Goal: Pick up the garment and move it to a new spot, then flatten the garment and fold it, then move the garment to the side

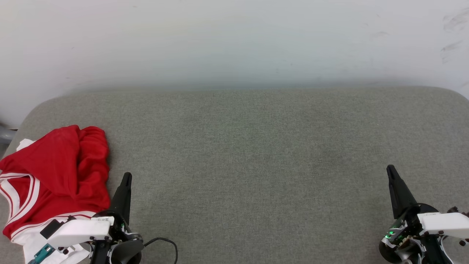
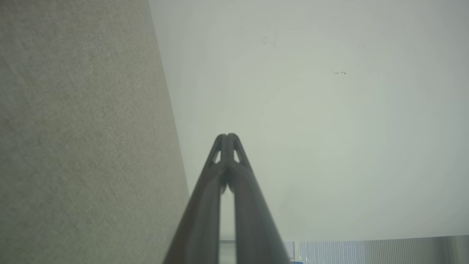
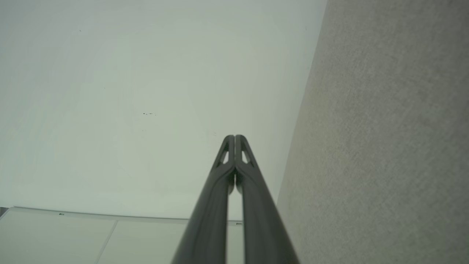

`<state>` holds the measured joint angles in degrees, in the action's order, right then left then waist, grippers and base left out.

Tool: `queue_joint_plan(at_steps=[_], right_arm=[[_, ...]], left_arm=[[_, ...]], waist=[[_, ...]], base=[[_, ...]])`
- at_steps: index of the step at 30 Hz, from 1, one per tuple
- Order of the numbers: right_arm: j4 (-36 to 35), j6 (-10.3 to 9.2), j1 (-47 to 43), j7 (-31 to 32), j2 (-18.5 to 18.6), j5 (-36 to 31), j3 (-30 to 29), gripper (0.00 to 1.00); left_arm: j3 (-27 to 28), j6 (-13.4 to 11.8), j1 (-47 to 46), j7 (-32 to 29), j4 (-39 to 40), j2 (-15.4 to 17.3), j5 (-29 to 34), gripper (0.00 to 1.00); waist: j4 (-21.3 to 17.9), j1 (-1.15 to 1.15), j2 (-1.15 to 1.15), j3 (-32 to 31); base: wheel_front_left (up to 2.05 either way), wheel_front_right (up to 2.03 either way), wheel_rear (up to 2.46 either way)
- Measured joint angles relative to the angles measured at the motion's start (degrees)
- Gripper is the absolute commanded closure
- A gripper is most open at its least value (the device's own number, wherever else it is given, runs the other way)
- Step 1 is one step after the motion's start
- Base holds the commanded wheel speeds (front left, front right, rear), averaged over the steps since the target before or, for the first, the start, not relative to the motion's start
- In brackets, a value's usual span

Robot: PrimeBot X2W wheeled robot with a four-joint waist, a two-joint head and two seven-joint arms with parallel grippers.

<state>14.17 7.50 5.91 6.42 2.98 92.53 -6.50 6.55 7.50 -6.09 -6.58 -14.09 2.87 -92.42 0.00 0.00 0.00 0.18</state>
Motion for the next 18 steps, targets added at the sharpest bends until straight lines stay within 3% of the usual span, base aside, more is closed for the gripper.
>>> queue_joint_plan(at_steps=[18], right_arm=[[0.0, 0.0, 0.0, 0.0, 0.0, 0.0, 0.0, 1.0]], left_arm=[[0.0, 0.0, 0.0, 0.0, 0.0, 0.0, 0.0, 1.0]], waist=[[0.0, 0.0, 0.0, 0.0]], base=[[0.0, 0.0, 0.0]])
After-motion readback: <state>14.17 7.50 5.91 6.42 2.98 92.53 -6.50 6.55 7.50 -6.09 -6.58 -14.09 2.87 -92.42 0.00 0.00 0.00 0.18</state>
